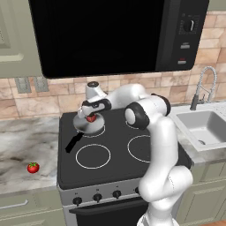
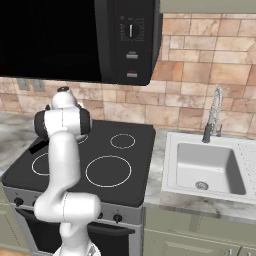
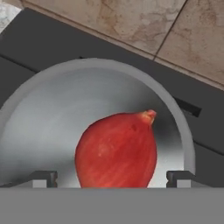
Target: Place the pan on the rear left burner on the stove. Then place the tomato and the onion in the pan and turn on the rear left burner.
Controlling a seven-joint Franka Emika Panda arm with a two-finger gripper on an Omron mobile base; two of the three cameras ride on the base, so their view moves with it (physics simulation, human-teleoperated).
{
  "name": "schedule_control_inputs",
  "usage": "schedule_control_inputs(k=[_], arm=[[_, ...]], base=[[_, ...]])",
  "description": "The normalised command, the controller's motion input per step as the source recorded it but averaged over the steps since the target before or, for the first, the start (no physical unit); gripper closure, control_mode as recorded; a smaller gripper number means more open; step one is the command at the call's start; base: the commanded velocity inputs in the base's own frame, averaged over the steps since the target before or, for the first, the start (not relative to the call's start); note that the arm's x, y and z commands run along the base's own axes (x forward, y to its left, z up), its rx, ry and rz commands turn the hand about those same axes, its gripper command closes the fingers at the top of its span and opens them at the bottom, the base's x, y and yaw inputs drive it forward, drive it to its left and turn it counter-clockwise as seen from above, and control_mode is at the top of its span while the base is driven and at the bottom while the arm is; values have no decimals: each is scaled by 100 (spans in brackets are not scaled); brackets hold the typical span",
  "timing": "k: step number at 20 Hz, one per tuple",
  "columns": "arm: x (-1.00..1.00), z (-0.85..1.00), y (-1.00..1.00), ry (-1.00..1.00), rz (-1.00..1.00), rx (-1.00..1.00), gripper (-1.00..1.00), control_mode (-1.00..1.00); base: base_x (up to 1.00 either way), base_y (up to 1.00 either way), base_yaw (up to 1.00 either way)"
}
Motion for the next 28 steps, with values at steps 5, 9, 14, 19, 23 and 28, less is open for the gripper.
schedule_control_inputs(k=[5,9,14,19,23,28], arm=[[-31,2,0,0,-2,0,-100,-100],[-29,14,-4,0,-3,0,-100,-100],[-30,22,-8,0,-4,0,-100,-100],[-53,20,-9,0,-5,0,-100,-100],[-65,18,0,0,-4,0,-100,-100],[-60,18,0,0,-4,1,-100,-100]], base=[[0,0,0],[0,0,0],[0,0,0],[0,0,0],[0,0,0],[0,0,0]])
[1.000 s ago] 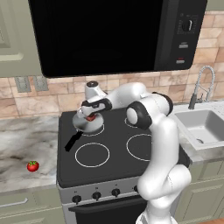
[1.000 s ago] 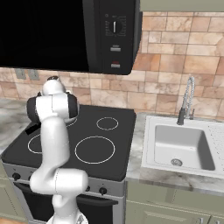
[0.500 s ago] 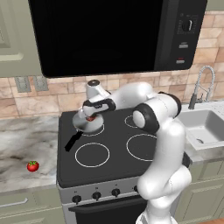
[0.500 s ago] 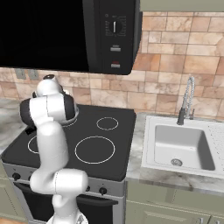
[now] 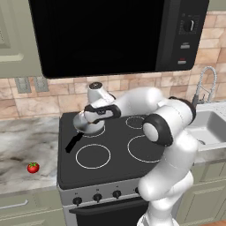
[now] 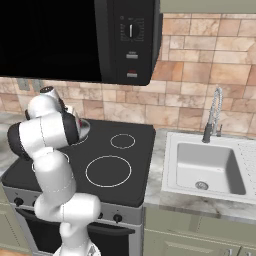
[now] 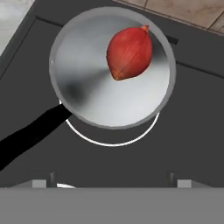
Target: Place the pan on the rear left burner on the stove. Then place the tomato and the onion in the pan and turn on the rear left burner.
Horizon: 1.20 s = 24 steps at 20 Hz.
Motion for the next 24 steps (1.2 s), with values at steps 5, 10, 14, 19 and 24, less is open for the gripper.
schedule_control_inputs(k=[5,10,14,19,24], arm=[[-43,32,2,2,-1,3,-100,-100],[-34,28,11,4,0,4,-100,-100],[-32,17,23,6,0,4,-100,-100],[-29,11,32,7,0,3,-100,-100],[-32,2,40,6,0,0,-100,-100]], base=[[0,0,0],[0,0,0],[0,0,0],[0,0,0],[0,0,0]])
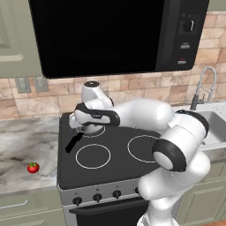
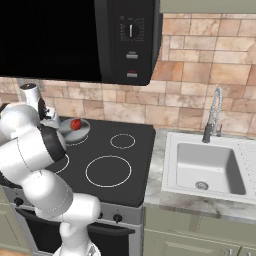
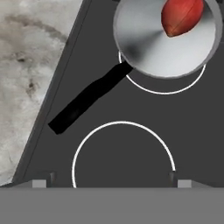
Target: Place the pan on the rear left burner on the stove. Then place the tomato and the onion in the pan and turn on the rear left burner.
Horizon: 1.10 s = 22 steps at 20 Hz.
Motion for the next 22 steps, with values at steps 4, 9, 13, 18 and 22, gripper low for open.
schedule_control_inputs(k=[4,9,13,18,22], arm=[[-35,0,41,5,0,0,-100,-100],[-37,0,41,4,0,0,-100,-100],[-31,0,38,4,0,0,-100,-100],[-26,0,38,4,0,0,-100,-100],[-23,0,38,3,0,0,-100,-100]], base=[[0,0,0],[0,0,0],[0,0,0],[0,0,0],[0,0,0]])
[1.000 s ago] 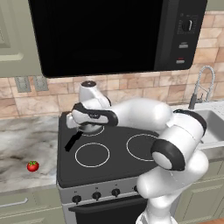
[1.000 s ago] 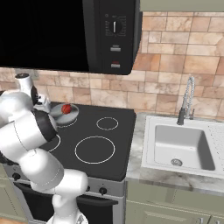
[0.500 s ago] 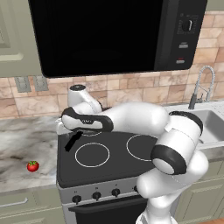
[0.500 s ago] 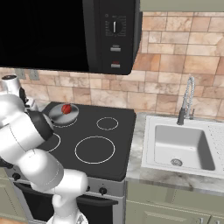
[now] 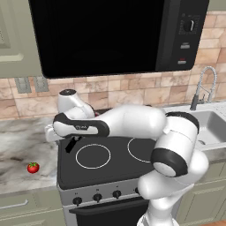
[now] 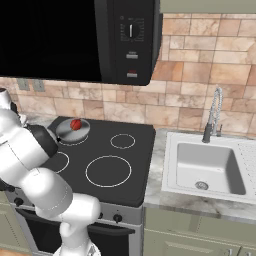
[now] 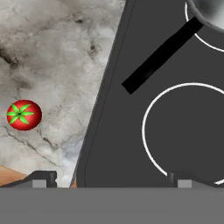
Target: Place the pan on the rear left burner on the stove. Then place the tomato and the onion in the pan and turn on the rear left burner.
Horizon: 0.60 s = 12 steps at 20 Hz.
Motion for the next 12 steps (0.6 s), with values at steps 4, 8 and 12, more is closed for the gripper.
schedule_control_inputs(k=[4,8,12], arm=[[-13,0,40,3,0,0,-100,-100],[-5,0,41,3,0,0,-100,-100],[-3,0,37,3,0,0,-100,-100]], base=[[0,0,0],[0,0,0],[0,0,0]])
